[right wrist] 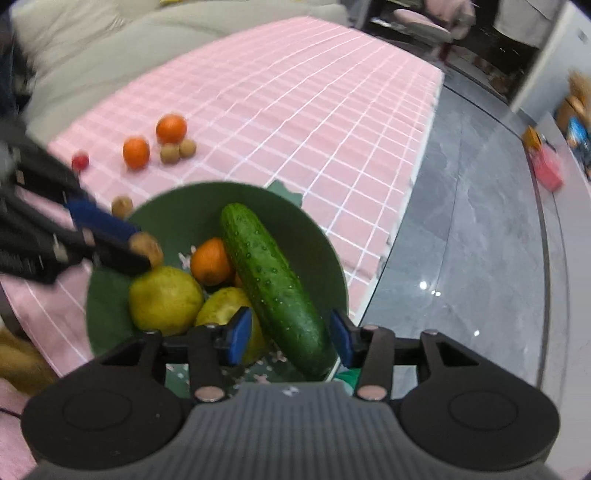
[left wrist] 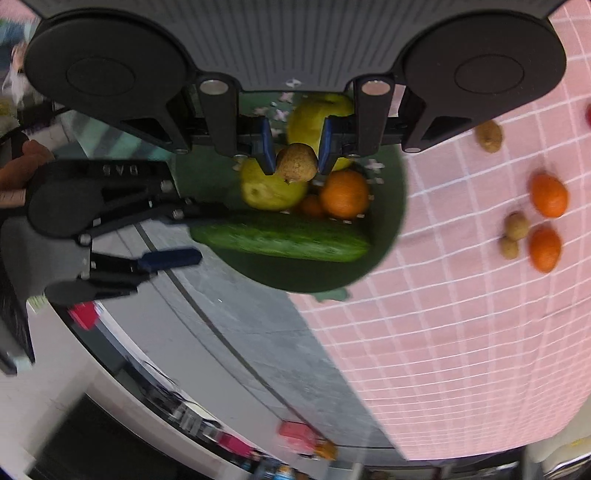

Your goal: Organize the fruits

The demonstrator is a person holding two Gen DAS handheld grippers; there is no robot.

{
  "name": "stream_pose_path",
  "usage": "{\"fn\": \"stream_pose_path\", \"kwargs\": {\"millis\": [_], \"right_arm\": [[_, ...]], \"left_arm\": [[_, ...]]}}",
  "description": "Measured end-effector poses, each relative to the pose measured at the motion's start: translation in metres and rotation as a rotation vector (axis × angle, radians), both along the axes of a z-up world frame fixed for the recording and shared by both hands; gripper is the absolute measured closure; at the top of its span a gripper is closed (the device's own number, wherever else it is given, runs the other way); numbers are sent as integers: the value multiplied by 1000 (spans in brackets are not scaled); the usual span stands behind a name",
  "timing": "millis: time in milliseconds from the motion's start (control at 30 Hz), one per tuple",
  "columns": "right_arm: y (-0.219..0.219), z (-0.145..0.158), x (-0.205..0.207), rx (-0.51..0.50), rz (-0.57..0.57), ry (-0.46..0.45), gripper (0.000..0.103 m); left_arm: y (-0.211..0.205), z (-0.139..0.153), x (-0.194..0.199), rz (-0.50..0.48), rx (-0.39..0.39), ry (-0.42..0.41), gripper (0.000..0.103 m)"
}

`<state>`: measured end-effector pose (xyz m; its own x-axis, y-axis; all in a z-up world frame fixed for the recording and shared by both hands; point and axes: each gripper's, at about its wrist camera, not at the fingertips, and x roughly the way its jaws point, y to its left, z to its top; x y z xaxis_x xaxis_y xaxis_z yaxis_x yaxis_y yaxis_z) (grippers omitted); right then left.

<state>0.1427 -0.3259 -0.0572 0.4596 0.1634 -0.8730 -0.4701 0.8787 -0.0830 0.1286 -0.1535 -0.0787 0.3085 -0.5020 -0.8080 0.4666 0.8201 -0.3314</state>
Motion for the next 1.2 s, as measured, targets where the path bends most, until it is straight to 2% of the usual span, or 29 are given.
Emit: {"fn": "stream_pose_path", "kwargs": {"millis": [200, 433, 567, 700, 800, 867, 1067, 1200], "right_arm": [[-15, 10, -28, 118, -212, -44, 54], [-21, -7, -45, 202, -380, -15, 54], [-19, -13, -48, 206, -395, -4, 53], [-18, -14, -47, 203, -400, -10, 48], [-18, -14, -48, 197, -404, -6, 48], [-19, -14, -47, 197, -406, -5, 48], [-17, -9, -49, 203, -405, -32, 48], [-17, -2, -51, 222, -420, -60, 48]], "left_arm": [[-29, -14, -10, -137, 47, 17, 75], [-38, -35, -12, -153, 101, 68, 75], [-42, -42, -12, -156, 114, 90, 75], [-47, -43, -15, -163, 123, 97, 75], [-46, -43, -15, -155, 118, 101, 68], [-45, -41, -15, -156, 113, 96, 67], [-37, -20, -24, -150, 105, 34, 62], [-24, -6, -26, -84, 116, -15, 60]]}}
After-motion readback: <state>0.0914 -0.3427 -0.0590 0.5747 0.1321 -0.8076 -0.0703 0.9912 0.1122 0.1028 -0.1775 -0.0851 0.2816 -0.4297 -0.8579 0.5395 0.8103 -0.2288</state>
